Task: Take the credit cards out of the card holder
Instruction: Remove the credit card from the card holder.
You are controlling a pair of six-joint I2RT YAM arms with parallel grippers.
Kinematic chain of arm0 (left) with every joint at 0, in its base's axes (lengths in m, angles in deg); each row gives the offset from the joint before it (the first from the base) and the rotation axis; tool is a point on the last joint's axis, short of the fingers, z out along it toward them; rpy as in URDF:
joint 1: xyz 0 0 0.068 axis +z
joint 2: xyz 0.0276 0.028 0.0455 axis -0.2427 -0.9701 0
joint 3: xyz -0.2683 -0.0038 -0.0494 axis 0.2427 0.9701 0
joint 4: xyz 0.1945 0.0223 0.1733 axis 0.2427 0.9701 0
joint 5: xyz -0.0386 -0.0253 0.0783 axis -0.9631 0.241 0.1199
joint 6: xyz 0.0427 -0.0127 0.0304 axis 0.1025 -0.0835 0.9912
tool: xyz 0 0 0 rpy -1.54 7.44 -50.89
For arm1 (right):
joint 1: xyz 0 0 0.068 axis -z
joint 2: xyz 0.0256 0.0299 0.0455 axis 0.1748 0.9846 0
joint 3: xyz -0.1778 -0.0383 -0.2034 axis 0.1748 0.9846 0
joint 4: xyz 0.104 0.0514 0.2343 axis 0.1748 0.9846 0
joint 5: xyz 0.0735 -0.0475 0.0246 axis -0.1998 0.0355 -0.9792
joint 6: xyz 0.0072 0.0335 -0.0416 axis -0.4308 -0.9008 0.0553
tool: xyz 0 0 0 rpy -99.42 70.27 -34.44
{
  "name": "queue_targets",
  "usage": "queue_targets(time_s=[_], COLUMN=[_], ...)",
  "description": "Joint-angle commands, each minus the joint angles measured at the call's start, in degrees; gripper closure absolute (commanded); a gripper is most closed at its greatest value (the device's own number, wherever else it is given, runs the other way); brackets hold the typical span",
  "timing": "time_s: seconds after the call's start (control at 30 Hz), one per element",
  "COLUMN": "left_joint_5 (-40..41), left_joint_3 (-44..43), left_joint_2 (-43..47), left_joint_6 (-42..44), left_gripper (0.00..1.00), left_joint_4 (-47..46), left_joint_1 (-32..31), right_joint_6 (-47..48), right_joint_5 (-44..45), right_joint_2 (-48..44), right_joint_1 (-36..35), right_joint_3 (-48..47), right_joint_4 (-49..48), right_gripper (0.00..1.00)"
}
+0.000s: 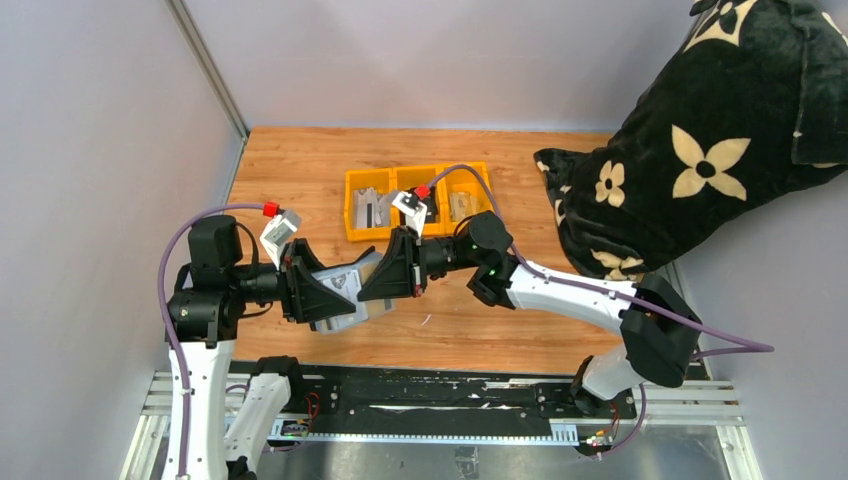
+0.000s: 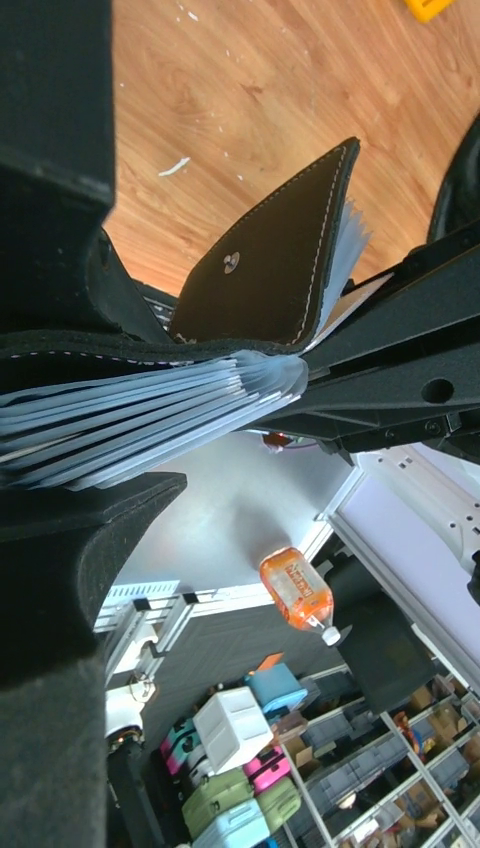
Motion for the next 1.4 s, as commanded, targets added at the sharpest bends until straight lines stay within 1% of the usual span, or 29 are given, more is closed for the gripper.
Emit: queue_targets(time_s=[0.0, 0.07, 0.33, 0.6, 0.77, 0.9, 0.93, 1.0, 1.07, 1.17, 1.23, 1.27, 1.37], left_joint_5=[-5.75, -5.75, -5.72, -5.74, -5.66, -5.46, -5.24, -4.67, -4.28, -2.66, -2.12, -2.02, -1.78], left_joint_3=[-0.22, -0.41, -1.94, -2.02, -2.05, -2.18, -2.22, -2.09, -2.02, -2.43, -2.69, -2.79, -3.10], left_joint_2=[0.21, 0.06, -0.31, -0.30, -0.59, -0.52, -0.41, -0.16, -0.14, -0.17, -0.17, -0.17, -0.15], left_joint_6=[-0.64, -0.76, -1.56, -1.60, -1.31, -1.15, -1.06, -0.75, -0.66, -0.99, -1.21, -1.22, -1.31], left_gripper=[0.62, 0.63, 0.63, 0.64, 0.64, 0.68, 0.70, 0.71, 0.71, 0.73, 0.74, 0.74, 0.74], left_joint_4=[-1.23, -1.23, -1.16, -1.21, -1.16, -1.16, -1.16, -1.25, -1.25, -1.25, -1.31, -1.26, -1.33], left_joint_1=[-0.29, -0.27, -0.24, -0.28, -0.27, -0.28, -0.29, -0.29, -0.24, -0.24, -0.29, -0.25, -0.29], right_joint_6=[1.92, 1.24, -0.34, -0.42, -0.57, -2.94, -3.99, -6.51, -9.21, -11.92, -12.21, -12.18, -12.12], right_joint_5=[2.17, 2.30, 3.35, 3.06, 2.88, 2.74, 2.71, 2.55, 2.42, 1.65, 1.40, 1.32, 1.21], right_joint_2=[-2.57, -3.33, -4.10, -6.28, -6.60, -5.60, -5.13, -3.26, -1.38, 0.96, 1.52, 1.61, 1.25], right_joint_1=[1.23, 1.66, 1.99, 3.36, 3.49, 3.32, 3.27, 3.16, 3.01, 2.64, 2.48, 2.45, 2.60], right_joint_3=[1.84, 3.14, 5.82, 8.13, 7.86, 7.91, 7.84, 7.02, 6.03, 3.66, 2.84, 2.72, 2.98], right_joint_4=[-0.18, -1.54, -4.95, -4.84, -4.60, -7.68, -8.74, -11.85, -15.86, -19.50, -19.61, -19.45, -19.20], right_gripper=[1.00, 1.00, 1.00, 1.00, 1.00, 1.00, 0.99, 0.86, 0.78, 0.75, 0.76, 0.78, 0.93])
